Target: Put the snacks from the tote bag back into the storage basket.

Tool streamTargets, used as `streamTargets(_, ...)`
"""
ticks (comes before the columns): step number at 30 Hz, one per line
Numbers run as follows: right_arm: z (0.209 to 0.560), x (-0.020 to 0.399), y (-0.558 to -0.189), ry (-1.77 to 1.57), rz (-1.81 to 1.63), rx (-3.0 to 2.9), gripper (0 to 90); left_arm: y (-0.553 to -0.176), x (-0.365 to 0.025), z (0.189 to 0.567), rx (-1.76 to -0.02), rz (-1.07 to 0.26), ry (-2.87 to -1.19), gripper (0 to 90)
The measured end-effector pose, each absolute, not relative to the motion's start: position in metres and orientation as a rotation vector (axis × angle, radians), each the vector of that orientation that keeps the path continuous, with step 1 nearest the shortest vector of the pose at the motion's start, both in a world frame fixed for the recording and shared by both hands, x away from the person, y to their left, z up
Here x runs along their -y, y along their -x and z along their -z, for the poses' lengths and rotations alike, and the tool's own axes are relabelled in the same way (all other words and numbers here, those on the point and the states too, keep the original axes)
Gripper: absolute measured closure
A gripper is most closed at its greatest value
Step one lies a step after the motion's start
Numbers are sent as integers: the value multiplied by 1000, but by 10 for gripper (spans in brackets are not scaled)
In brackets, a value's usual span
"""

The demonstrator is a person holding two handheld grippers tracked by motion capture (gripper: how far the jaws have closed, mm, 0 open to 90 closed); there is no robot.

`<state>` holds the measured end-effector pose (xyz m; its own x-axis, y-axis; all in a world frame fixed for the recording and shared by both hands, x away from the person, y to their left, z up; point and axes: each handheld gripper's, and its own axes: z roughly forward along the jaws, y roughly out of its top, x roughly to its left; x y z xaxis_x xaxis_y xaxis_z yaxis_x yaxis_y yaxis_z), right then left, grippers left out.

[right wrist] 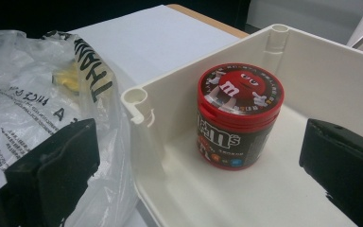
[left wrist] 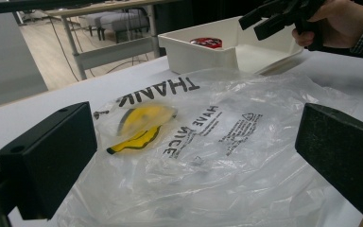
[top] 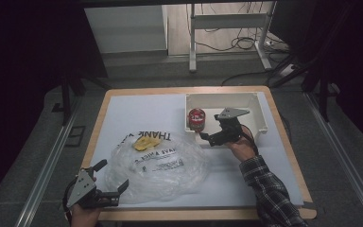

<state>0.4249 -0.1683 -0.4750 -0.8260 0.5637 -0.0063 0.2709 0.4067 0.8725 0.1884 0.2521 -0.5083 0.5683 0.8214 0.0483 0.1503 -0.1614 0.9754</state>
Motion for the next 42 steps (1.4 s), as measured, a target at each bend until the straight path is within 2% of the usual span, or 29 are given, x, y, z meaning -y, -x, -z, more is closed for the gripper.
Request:
streamTargets(10, 473, 178, -416, -747, -1477, -2332, 0, -188, -252, 508, -827, -729, -1649, 0)
streamTargets(42, 469, 180, -393, -663, -1465, -2311, 0, -188, -253, 508, -829, -728, -1642, 0)
